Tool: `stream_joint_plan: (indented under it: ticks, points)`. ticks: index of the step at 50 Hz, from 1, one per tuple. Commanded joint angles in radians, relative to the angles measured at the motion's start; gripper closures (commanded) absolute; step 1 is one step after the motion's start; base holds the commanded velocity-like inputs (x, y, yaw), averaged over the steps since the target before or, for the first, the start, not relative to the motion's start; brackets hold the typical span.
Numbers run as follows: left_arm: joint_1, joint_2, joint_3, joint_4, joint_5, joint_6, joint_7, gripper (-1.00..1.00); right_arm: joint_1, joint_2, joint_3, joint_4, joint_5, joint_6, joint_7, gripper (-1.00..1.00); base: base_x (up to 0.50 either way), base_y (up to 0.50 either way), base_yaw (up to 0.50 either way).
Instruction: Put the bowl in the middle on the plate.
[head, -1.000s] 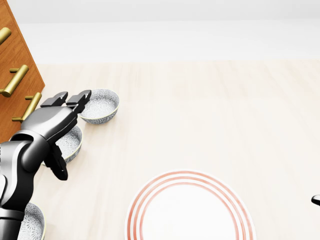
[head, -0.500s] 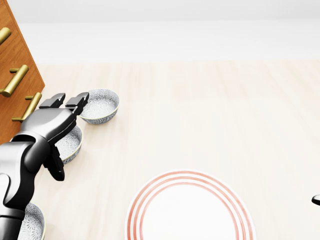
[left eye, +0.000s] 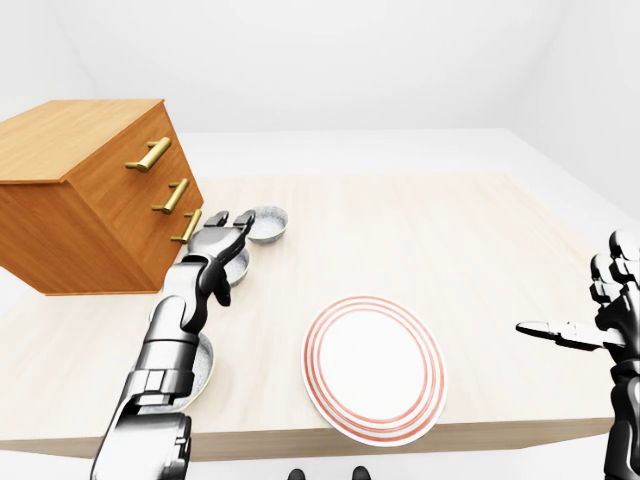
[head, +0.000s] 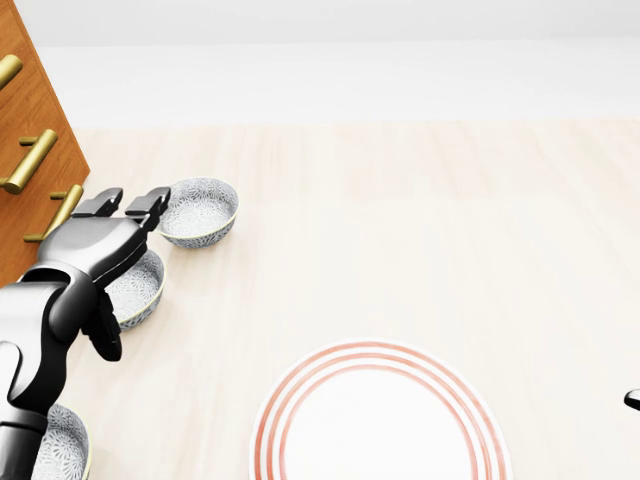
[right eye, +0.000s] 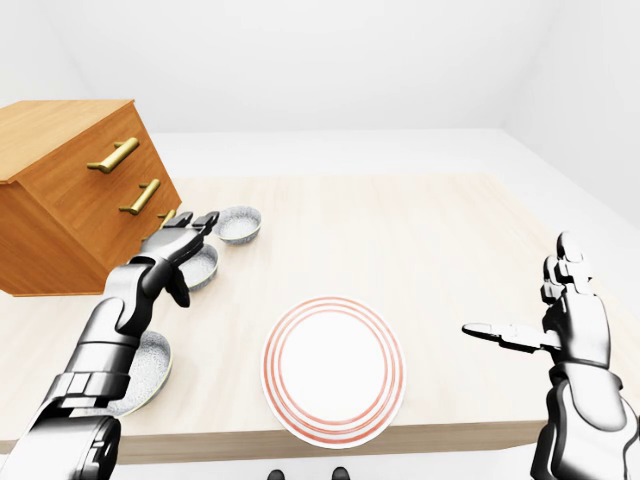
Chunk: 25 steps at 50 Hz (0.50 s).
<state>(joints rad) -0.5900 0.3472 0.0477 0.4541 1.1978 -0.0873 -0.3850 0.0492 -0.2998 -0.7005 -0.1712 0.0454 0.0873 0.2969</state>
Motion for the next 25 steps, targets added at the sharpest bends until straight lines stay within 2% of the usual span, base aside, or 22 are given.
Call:
stream_joint_plan:
  ticks: [1, 18, 25]
  points:
    - [-0.013, 0.007, -0.004, 0.033, 0.012, 0.0, 0.014, -1.0, -0.004, -0.003, 0.005, 0.018, -0.001, 0.0, -0.004, -1.0, 0.0, 0.0, 0.0]
    - [-0.004, 0.003, -0.01, 0.036, 0.051, 0.0, 0.028, -1.0, 0.001, -0.001, 0.003, 0.012, 0.001, 0.0, -0.003, -1.0, 0.0, 0.0, 0.0]
    - [-0.028, 0.01, -0.023, 0.121, 0.079, 0.0, 0.09, -1.0, 0.003, -0.001, 0.001, 0.004, 0.001, 0.0, -0.001, -1.0, 0.0, 0.0, 0.0]
